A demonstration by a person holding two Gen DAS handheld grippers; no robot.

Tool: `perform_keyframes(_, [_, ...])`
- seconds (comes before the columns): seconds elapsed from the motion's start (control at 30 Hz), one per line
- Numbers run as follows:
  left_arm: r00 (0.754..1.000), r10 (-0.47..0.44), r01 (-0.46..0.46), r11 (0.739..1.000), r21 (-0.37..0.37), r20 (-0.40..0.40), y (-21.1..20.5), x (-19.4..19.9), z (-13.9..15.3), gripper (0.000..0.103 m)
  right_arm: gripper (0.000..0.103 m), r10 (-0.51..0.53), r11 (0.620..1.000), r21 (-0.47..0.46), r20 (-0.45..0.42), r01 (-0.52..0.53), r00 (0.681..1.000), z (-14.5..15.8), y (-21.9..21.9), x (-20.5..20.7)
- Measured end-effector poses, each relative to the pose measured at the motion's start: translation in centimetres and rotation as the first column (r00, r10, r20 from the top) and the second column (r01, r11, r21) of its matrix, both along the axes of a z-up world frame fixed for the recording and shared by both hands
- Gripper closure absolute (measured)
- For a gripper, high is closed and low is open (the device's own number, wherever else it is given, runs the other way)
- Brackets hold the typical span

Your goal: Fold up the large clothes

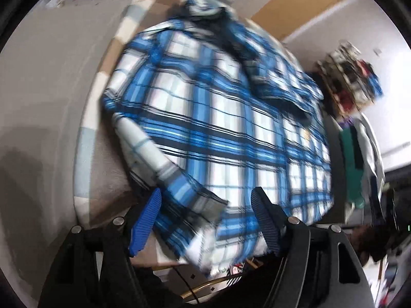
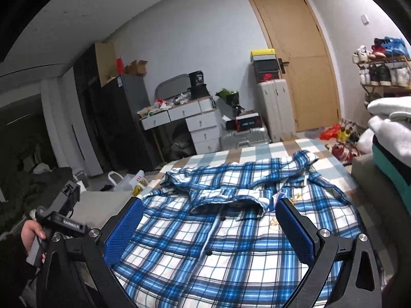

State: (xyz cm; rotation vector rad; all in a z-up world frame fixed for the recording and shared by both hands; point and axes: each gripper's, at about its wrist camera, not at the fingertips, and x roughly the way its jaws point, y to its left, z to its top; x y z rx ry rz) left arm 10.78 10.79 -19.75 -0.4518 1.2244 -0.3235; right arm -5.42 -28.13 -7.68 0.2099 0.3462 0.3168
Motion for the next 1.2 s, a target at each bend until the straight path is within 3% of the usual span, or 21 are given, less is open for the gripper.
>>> perform_keyframes(0.1, [0.998,0.032,-0.032,0.999,0.005,-0.058,0.3,1.0,-1.8,0.033,0.0,-0.012,1.0,0.019,-0.022,0.013,1.0,-0.2,-0.3,0.3])
perform_keyframes(0.2, [0.994,0.073,-0.07,0.997,0.036,-0.077,0.4,1.0,-1.8,0.035,0.0,-0.029,0.999,0.03,-0.059,0.031,0.998,-0.5,-0.5,0.8])
perform_keyframes(0.33, [0.991,0.059,-0.048,0.995,0.09,-0.122,0.7,1.0,-2.0,0.037,0.0,-0.063,0.998,0.008,-0.061,0.063,0.996,-0.1,-1.3,0.6])
perform_keyframes(0.57, [0.988,-0.007,0.032,0.986,0.161,-0.155,0.4,0.0,-2.1,0.051,0.0,-0.194,0.97,-0.181,-0.182,0.161,0.964,1.5,-8.5,0.0])
perform_keyframes(0.67, [0.99,-0.009,0.028,0.991,0.132,-0.142,0.7,-0.3,-1.8,0.051,0.0,-0.273,0.954,-0.216,-0.346,0.206,0.898,-0.2,-11.9,0.3])
perform_keyframes(0.8, [0.989,-0.042,0.052,0.996,0.066,-0.142,1.0,0.0,-2.7,0.052,0.0,-0.323,0.935,-0.289,-0.461,0.204,0.827,-3.9,-13.8,1.1])
perform_keyframes(0.9, [0.99,-0.045,0.054,0.996,0.066,-0.131,0.8,0.0,-2.7,0.051,0.001,-0.327,0.944,-0.243,-0.583,0.225,0.744,-7.3,-15.8,3.1])
perform_keyframes(0.97, [0.992,-0.054,0.062,0.996,0.068,-0.117,0.8,-0.1,-2.7,0.051,0.003,-0.326,0.945,-0.218,-0.629,0.243,0.706,-8.8,-16.9,4.3])
perform_keyframes(1.03, [0.992,-0.076,0.084,0.993,0.078,-0.097,0.6,-0.4,-2.6,0.051,0.005,-0.355,0.935,-0.253,-0.626,0.249,0.694,-9.7,-17.3,5.3])
perform_keyframes(1.13, [0.994,-0.062,0.073,0.989,0.127,-0.089,0.8,-0.7,-2.6,0.072,0.005,-0.407,0.907,-0.352,-0.601,0.229,0.688,-10.2,-17.3,6.4])
perform_keyframes(1.2, [0.993,-0.06,0.075,0.986,0.15,-0.1,1.3,-0.9,-2.7,0.081,0.014,-0.404,0.906,-0.37,-0.611,0.205,0.68,-10.9,-17.2,6.7])
